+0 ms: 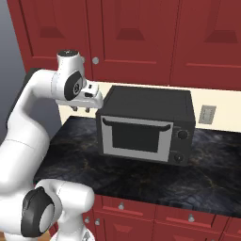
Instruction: Open the cabinet and move the ladle to the pot. Then close the cabinet.
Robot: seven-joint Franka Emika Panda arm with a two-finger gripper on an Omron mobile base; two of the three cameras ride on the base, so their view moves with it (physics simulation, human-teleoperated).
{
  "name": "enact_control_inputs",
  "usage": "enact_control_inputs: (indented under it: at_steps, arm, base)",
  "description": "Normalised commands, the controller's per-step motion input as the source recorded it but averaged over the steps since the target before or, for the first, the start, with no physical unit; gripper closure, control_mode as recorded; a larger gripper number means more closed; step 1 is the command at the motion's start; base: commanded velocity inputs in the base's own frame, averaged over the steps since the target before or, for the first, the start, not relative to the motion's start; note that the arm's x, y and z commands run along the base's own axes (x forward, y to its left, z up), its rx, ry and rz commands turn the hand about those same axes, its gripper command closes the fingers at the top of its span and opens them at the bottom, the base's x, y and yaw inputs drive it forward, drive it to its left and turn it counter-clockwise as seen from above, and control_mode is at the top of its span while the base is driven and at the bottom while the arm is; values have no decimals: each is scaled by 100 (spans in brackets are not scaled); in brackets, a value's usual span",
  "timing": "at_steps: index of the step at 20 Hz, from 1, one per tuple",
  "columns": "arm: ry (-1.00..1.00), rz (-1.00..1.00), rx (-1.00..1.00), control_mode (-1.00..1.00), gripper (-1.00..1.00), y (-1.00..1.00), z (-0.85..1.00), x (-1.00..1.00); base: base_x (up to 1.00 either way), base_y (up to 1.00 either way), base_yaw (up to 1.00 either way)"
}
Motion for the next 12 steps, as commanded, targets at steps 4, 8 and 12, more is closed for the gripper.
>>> enact_control_inputs:
  at_steps: [4, 8, 12]
  arm:
    - [-9, 0, -3, -100, -100, 7, 0, -24]
    - [-41, 0, -14, -100, -100, 21, 33, -61]
    - [-25, 0, -3, -100, -100, 0, 76, -36]
  base:
    - [0, 0, 0]
    - [0, 0, 0]
    - [0, 0, 0]
